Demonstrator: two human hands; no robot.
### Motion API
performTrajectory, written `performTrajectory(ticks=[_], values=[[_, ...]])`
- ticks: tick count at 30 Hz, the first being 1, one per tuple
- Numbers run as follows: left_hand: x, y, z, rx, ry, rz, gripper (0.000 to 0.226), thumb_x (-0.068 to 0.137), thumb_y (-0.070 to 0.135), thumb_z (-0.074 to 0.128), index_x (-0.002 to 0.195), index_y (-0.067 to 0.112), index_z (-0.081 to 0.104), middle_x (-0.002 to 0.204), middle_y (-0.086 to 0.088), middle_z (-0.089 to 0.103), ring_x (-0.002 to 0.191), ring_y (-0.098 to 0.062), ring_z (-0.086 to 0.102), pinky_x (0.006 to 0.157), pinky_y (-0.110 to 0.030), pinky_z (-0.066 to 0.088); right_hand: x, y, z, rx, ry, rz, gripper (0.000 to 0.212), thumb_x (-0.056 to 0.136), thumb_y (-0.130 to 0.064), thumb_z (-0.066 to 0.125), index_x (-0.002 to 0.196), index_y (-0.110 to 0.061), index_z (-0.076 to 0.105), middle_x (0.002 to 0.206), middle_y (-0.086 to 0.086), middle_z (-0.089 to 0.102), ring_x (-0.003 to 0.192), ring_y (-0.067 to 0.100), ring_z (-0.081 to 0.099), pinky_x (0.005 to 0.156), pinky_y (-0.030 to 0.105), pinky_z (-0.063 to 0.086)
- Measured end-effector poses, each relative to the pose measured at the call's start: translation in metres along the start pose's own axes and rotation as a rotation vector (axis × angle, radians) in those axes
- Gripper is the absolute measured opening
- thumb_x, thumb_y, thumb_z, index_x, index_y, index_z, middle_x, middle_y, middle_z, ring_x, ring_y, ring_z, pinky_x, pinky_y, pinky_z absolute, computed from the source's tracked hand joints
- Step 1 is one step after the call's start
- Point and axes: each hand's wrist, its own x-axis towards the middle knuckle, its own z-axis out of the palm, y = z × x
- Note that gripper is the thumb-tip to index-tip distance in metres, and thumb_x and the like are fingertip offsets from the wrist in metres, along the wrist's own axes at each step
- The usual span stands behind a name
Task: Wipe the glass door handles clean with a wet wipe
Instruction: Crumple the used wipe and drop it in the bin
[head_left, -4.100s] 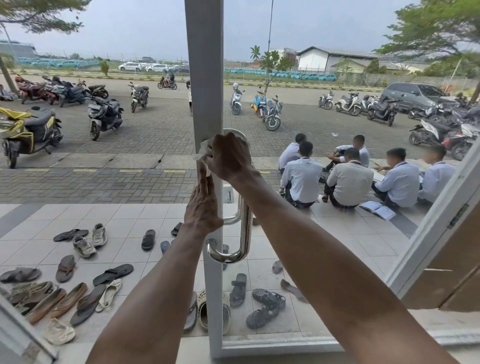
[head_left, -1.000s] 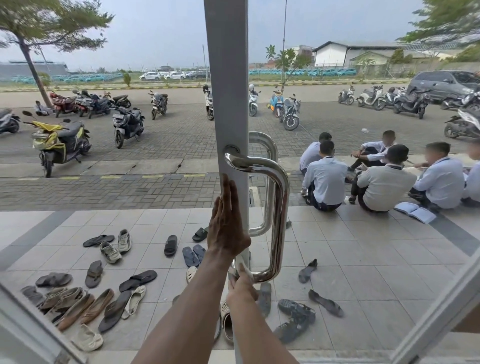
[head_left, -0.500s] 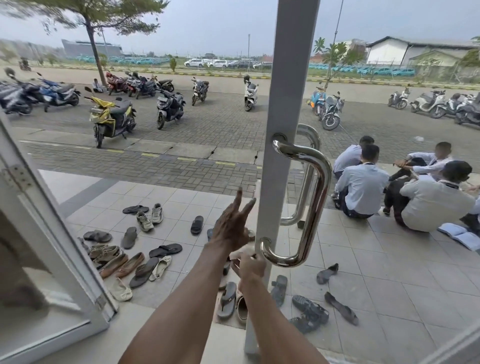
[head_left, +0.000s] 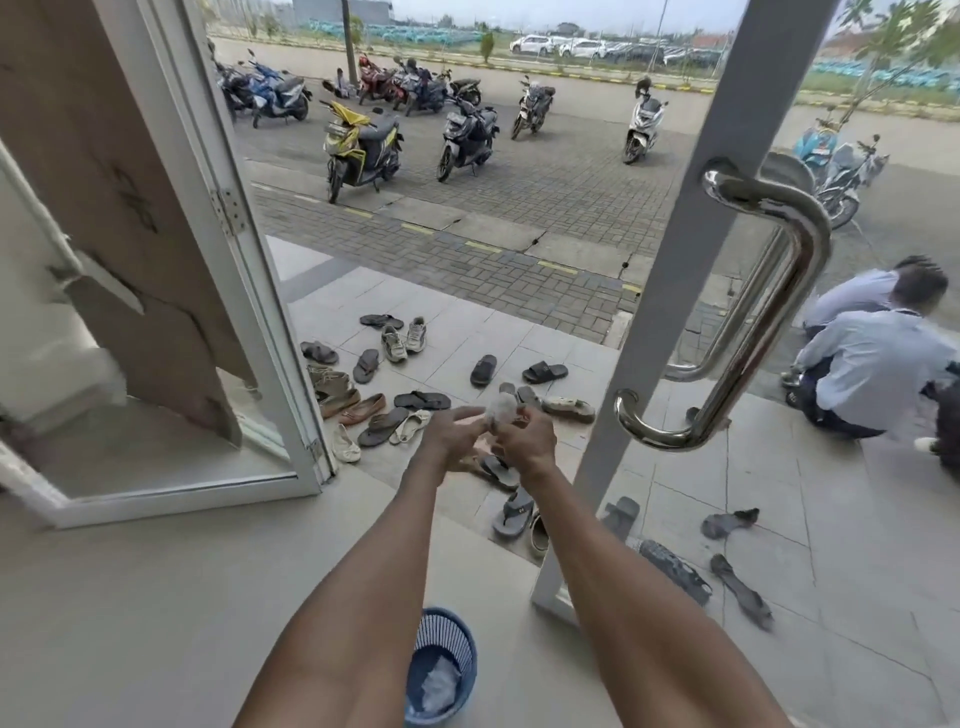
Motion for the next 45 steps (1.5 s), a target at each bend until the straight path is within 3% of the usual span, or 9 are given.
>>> performTrajectory(ticks=[4,9,19,23,26,34,39,41,45], values=[[-0.018,-0.037,-0.014,-0.107,0.037,-0.063,0.03,0.091,0.015,0.067,0.12,0.013,0.063,0.099,-0.014,0.062,0.068,-0.018,0.057,0.068,-0.032,0.056,-0.025,0.028,0.013,0.024,-0.192,0.121,0.025,0.082,0.001,0.066,0.105,-0.002,0.059,0.097,0.021,0.064,0.083,0.029,0.064,0.079,0.049,0.056],[-0.017,-0.096,-0.026,-0.072,0.085,-0.096,0.024,0.088,0.003,0.068,0.112,-0.001,0.067,0.09,-0.019,0.062,0.065,-0.02,0.055,0.061,-0.024,0.055,-0.042,0.074,0.029,-0.059,-0.307,0.154,0.02,0.089,-0.013,0.064,0.108,-0.006,0.059,0.102,0.023,0.067,0.082,0.025,0.063,0.08,0.045,0.056],[0.018,-0.253,-0.032,0.037,0.315,-0.06,0.022,0.08,0.005,0.075,0.101,0.001,0.075,0.099,-0.017,0.074,0.091,-0.029,0.071,0.085,-0.042,0.059,-0.05,0.205,0.067,0.008,-0.316,0.241,0.042,0.08,0.003,0.063,0.119,-0.012,0.057,0.105,0.022,0.068,0.085,0.027,0.067,0.077,0.041,0.057],[0.034,-0.328,-0.032,0.049,0.338,-0.061,0.019,0.08,0.008,0.075,0.099,0.004,0.076,0.082,-0.009,0.072,0.076,-0.025,0.071,0.076,-0.04,0.062,-0.052,0.278,0.087,-0.006,-0.304,0.253,0.041,0.078,0.0,0.064,0.116,-0.015,0.06,0.107,0.019,0.068,0.093,0.03,0.068,0.076,0.04,0.058],[0.051,-0.385,-0.027,0.062,0.335,-0.064,0.019,0.081,0.01,0.075,0.099,0.005,0.076,0.089,-0.012,0.074,0.078,-0.025,0.071,0.077,-0.039,0.062,-0.05,0.335,0.102,-0.02,-0.299,0.268,0.039,0.078,-0.001,0.063,0.114,-0.015,0.062,0.105,0.019,0.069,0.094,0.031,0.069,0.072,0.036,0.057],[0.119,-0.545,-0.008,0.223,0.334,-0.088,0.015,0.077,0.009,0.069,0.088,0.002,0.077,0.096,-0.017,0.074,0.093,-0.031,0.07,0.083,-0.037,0.058,-0.014,0.519,0.148,-0.114,-0.289,0.299,0.034,0.078,-0.003,0.063,0.111,-0.012,0.065,0.096,0.017,0.067,0.065,0.021,0.061,0.058,0.032,0.057],[0.167,-0.631,0.008,0.535,0.24,-0.084,0.02,0.082,0.008,0.056,0.075,-0.001,0.073,0.086,-0.02,0.072,0.093,-0.035,0.067,0.071,-0.036,0.05,0.023,0.629,0.178,-0.195,-0.32,0.292,0.02,0.08,0.003,0.052,0.093,0.001,0.068,0.083,0.013,0.058,0.074,0.023,0.055,0.062,0.035,0.046],[0.182,-0.654,0.013,0.654,0.213,-0.089,0.025,0.084,0.006,0.052,0.062,0.002,0.063,0.079,-0.019,0.07,0.093,-0.036,0.067,0.071,-0.039,0.049,0.033,0.655,0.19,-0.282,-0.364,0.294,0.019,0.083,0.002,0.047,0.072,-0.006,0.06,0.073,0.009,0.054,0.073,0.022,0.053,0.063,0.037,0.043],[0.208,-0.693,0.017,0.76,0.212,-0.106,0.023,0.085,0.005,0.051,0.091,-0.008,0.07,0.1,-0.024,0.071,0.096,-0.036,0.068,0.073,-0.043,0.053,0.045,0.693,0.208,-0.313,-0.396,0.356,0.029,0.083,0.007,0.038,0.061,-0.013,0.039,0.062,0.007,0.039,0.056,0.019,0.041,0.05,0.032,0.032]])
